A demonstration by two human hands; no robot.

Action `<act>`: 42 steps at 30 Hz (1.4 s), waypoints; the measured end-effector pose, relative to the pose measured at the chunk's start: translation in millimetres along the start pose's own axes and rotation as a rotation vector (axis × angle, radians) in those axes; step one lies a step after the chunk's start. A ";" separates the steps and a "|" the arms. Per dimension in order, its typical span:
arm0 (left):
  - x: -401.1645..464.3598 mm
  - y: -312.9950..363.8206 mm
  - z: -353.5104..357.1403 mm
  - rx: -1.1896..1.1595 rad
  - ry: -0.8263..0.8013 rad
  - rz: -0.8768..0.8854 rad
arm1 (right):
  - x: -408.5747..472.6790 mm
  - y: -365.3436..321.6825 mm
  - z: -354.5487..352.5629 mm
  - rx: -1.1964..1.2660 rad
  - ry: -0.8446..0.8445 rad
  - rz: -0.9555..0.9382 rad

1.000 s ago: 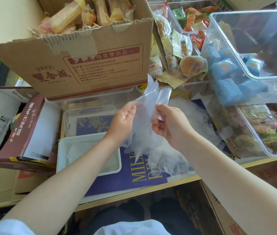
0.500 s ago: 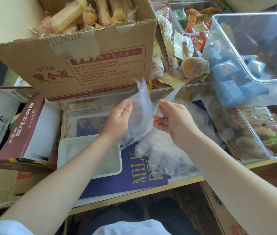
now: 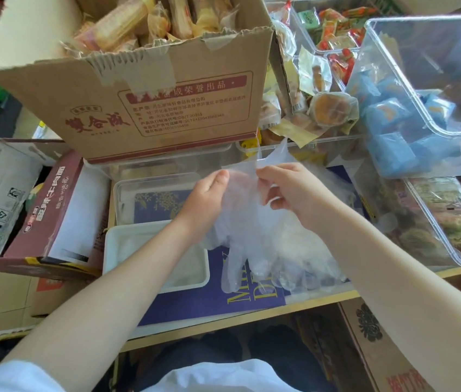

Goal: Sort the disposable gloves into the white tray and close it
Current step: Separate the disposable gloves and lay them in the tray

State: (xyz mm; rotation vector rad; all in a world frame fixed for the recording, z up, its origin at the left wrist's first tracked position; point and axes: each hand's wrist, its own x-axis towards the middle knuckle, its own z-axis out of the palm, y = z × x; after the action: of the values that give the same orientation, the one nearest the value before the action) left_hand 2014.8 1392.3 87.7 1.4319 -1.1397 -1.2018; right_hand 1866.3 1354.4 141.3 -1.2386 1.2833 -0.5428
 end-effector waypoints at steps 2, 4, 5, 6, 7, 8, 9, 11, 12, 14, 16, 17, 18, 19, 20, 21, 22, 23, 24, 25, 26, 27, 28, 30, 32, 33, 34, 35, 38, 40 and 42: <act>6.8 -4.9 -6.4 0.040 0.046 -0.032 | 2.5 3.0 -12.5 -0.067 0.008 -0.136; 14.5 -11.1 -14.8 0.039 0.088 -0.079 | 1.6 5.1 -25.0 -0.067 -0.054 -0.225; 19.9 -15.9 -19.7 0.027 0.114 -0.111 | -0.4 5.8 -30.5 -0.022 -0.116 -0.242; 23.9 -18.5 -24.1 0.007 0.129 -0.134 | -3.1 6.1 -36.2 0.043 -0.191 -0.245; 28.2 -21.0 -27.9 -0.005 0.150 -0.153 | -3.2 6.2 -40.5 0.128 -0.248 -0.246; 30.1 -18.6 -29.5 -0.016 0.175 -0.162 | -3.5 5.1 -44.8 0.223 -0.281 -0.237; 32.6 -16.6 -30.8 -0.015 0.197 -0.172 | -3.2 5.3 -48.7 0.305 -0.320 -0.241; 37.0 -13.1 -33.2 -0.013 0.219 -0.184 | -1.9 3.0 -53.7 0.369 -0.337 -0.234; 37.6 -11.0 -33.1 -0.017 0.203 -0.172 | -0.3 2.2 -55.9 0.370 -0.323 -0.227; 39.5 -8.9 -31.3 -0.012 0.165 -0.163 | 0.7 -0.9 -58.1 0.322 -0.340 -0.215; 39.4 -2.7 -27.9 0.000 0.132 -0.152 | 0.0 -5.4 -57.1 0.225 -0.422 -0.220; 40.0 -0.6 -25.5 0.010 0.112 -0.143 | 1.0 -7.3 -56.2 0.169 -0.469 -0.218; 39.8 2.1 -23.2 0.019 0.088 -0.136 | 0.7 -9.3 -54.2 0.101 -0.517 -0.208; 40.6 3.6 -21.9 0.030 0.066 -0.125 | 1.8 -9.0 -51.8 0.043 -0.555 -0.205; 39.4 7.3 -21.2 0.048 0.047 -0.122 | 2.6 -9.7 -49.5 0.000 -0.566 -0.196; 40.1 8.1 -21.0 0.060 0.021 -0.106 | 4.7 -8.4 -49.3 -0.020 -0.603 -0.185; 40.2 9.7 -21.6 0.077 -0.003 -0.091 | 5.2 -9.1 -47.9 0.003 -0.650 -0.155; 41.6 10.0 -21.8 0.094 -0.020 -0.069 | 5.5 -8.6 -48.4 0.033 -0.717 -0.125; 41.6 12.8 -21.7 0.091 -0.020 -0.059 | 6.3 -8.4 -49.4 0.071 -0.780 -0.088; 43.2 12.2 -22.9 0.078 -0.014 -0.054 | 6.6 -7.4 -50.7 0.093 -0.835 -0.043; 43.7 12.5 -24.3 0.060 -0.004 -0.059 | 5.4 -7.3 -51.1 0.081 -0.863 -0.015; 45.0 11.0 -25.6 0.039 -0.003 -0.069 | 4.7 -6.0 -50.6 0.040 -0.874 -0.016; 46.5 8.4 -27.7 0.029 -0.017 -0.087 | 4.0 -4.3 -48.3 -0.003 -0.857 -0.024; 43.3 9.1 -27.7 0.042 -0.069 -0.087 | 5.0 -2.0 -40.7 -0.071 -0.708 -0.085; 36.7 12.2 -23.8 0.123 -0.126 -0.070 | 11.1 -0.6 -33.3 -0.249 -0.444 -0.203; 35.3 11.5 -21.9 0.158 -0.158 -0.061 | 14.6 -0.3 -30.5 -0.376 -0.303 -0.254; 34.3 10.0 -20.5 0.162 -0.190 -0.070 | 18.1 0.0 -29.5 -0.484 -0.192 -0.297; 33.4 8.7 -19.2 0.153 -0.219 -0.086 | 21.0 1.2 -29.3 -0.545 -0.126 -0.331; 29.7 4.9 -17.9 0.114 -0.271 -0.137 | 23.6 3.7 -29.7 -0.600 -0.099 -0.393; 27.3 2.6 -18.2 0.095 -0.278 -0.150 | 22.2 5.3 -27.0 -0.636 -0.081 -0.454; 25.8 1.4 -17.8 0.082 -0.295 -0.147 | 22.5 7.7 -26.3 -0.690 -0.024 -0.528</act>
State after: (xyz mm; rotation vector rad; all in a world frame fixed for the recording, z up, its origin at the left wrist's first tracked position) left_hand 2034.8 1368.2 87.2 1.4526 -1.3129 -1.5236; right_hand 1846.4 1327.4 129.9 -2.1858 1.1527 -0.4591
